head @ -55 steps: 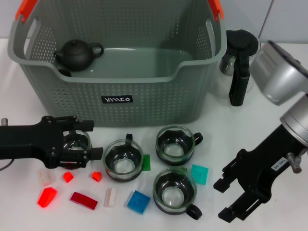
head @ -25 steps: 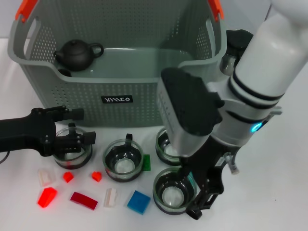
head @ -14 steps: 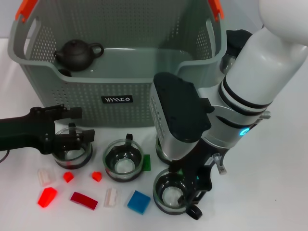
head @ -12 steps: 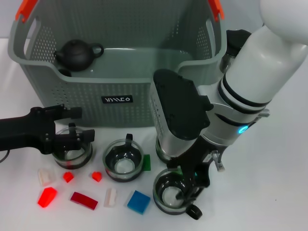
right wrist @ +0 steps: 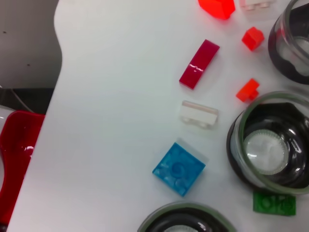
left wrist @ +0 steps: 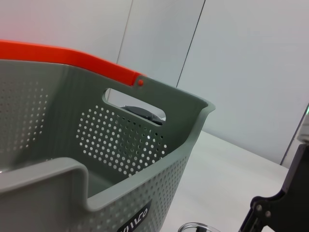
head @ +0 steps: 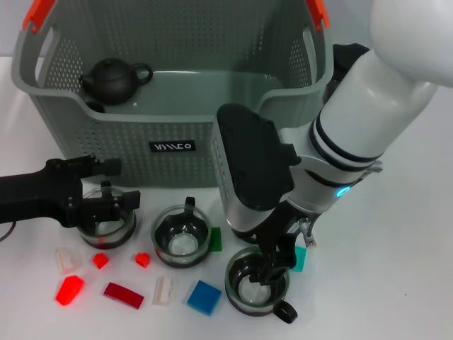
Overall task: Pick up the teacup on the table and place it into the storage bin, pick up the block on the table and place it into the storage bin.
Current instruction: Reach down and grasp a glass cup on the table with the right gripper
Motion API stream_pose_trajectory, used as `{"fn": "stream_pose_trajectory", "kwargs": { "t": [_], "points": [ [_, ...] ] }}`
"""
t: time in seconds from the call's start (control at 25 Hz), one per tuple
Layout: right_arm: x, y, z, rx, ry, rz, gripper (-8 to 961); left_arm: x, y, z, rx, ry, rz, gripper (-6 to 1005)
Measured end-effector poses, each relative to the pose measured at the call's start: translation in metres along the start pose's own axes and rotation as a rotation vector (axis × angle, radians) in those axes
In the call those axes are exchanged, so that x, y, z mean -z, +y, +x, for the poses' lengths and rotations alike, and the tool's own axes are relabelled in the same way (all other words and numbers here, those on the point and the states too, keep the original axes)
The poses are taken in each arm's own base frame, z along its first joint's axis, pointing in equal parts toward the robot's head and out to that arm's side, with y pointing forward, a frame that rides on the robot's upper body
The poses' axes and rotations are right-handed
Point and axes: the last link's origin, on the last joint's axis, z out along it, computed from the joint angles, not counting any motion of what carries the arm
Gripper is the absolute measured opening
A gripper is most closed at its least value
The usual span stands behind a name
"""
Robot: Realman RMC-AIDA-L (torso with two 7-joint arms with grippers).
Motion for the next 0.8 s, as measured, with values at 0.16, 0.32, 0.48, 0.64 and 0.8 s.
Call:
{"fn": "stream_pose_trajectory", "kwargs": {
  "t": [0.16, 0.32, 0.48, 0.64, 0.8],
  "points": [
    [-0.007, 0.000, 0.002, 0.002, 0.018, -0.004, 713, 0.000, 0.000, 0.000, 0.000, 0.000, 0.002, 844],
    [-0.008, 0.001, 0.001, 0.004, 0.017, -0.005, 657, -0.001, -0.001, 0.000, 0.001, 0.000, 0.006, 843],
    [-0.011, 0.000, 0.003, -0.003, 0.019, -0.003, 600, -0.001, -0.001, -0.001, 0.001, -0.001, 0.006, 844],
    [-0.014, 0.000, 0.005, -0.009, 0.027, -0.002, 558, -0.001, -0.001, -0.001, 0.001, -0.001, 0.006, 844],
    [-0.016, 0.001, 0.005, -0.006, 0.034, 0.000, 531, -0.001, -0.001, -0.001, 0.002, -0.001, 0.006, 844]
  ]
}}
